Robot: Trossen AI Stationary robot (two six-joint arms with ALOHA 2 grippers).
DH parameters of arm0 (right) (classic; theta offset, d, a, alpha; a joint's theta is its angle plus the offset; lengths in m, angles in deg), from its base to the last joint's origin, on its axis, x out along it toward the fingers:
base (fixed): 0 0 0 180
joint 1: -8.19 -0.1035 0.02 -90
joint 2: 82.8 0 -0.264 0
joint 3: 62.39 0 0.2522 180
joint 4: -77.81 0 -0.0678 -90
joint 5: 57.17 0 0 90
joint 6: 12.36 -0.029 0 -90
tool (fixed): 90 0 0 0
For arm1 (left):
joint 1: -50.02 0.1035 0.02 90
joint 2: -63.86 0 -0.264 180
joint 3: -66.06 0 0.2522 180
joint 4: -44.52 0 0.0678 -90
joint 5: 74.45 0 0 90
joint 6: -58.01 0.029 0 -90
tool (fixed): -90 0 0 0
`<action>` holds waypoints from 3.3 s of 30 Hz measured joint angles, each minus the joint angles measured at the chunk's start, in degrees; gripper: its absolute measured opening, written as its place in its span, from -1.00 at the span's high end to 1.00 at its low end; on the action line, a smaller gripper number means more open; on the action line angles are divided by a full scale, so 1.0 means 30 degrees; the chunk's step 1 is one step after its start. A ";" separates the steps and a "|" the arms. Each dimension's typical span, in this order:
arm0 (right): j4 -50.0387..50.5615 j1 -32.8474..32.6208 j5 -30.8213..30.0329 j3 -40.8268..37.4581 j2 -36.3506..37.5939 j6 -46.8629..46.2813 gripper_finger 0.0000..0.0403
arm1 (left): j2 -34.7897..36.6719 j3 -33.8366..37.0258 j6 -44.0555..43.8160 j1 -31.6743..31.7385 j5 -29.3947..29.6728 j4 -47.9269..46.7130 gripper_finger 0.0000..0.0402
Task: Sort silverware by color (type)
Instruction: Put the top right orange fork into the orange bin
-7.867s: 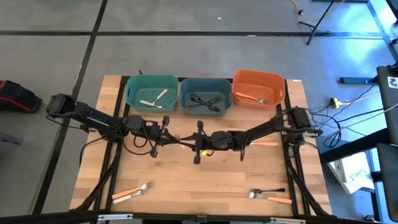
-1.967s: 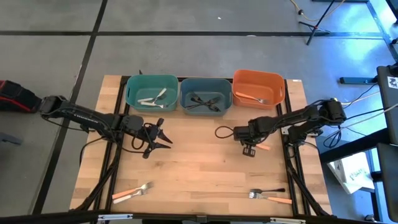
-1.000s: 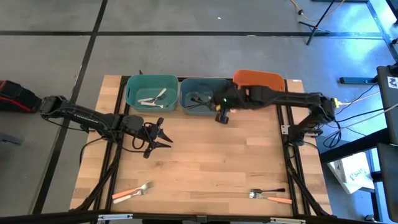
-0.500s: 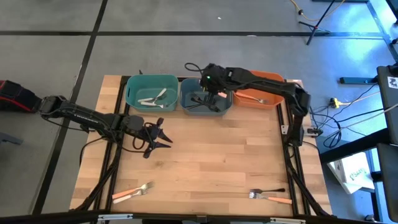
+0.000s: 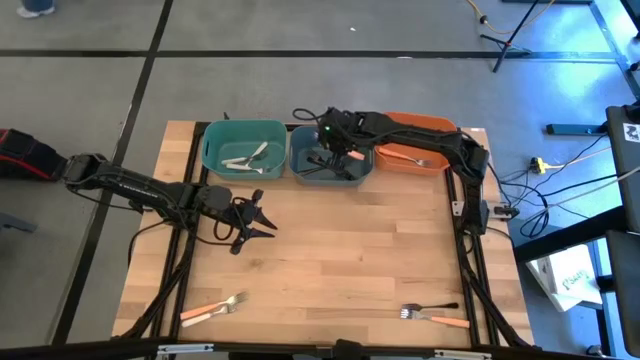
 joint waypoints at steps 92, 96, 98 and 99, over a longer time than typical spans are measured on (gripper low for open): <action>0.5280 0.5194 -0.3853 -0.7654 0.4575 -0.3009 1.00 | 0.0000 0.0015 0.0036 -0.0003 0.0044 -0.0470 0.52; 0.5106 0.5454 -0.3727 -0.7956 0.4568 -0.3006 1.00 | 0.0000 0.0015 0.0040 0.0000 0.0051 -0.0470 0.52; 0.4946 0.5419 -0.3694 -0.7956 0.4606 -0.2908 1.00 | 0.0000 0.0015 0.0044 -0.0002 0.0058 -0.0470 0.52; 0.4852 0.5406 -0.3694 -0.7956 0.4656 -0.2804 1.00 | 0.0000 0.0015 0.0044 -0.0003 0.0058 -0.0466 0.52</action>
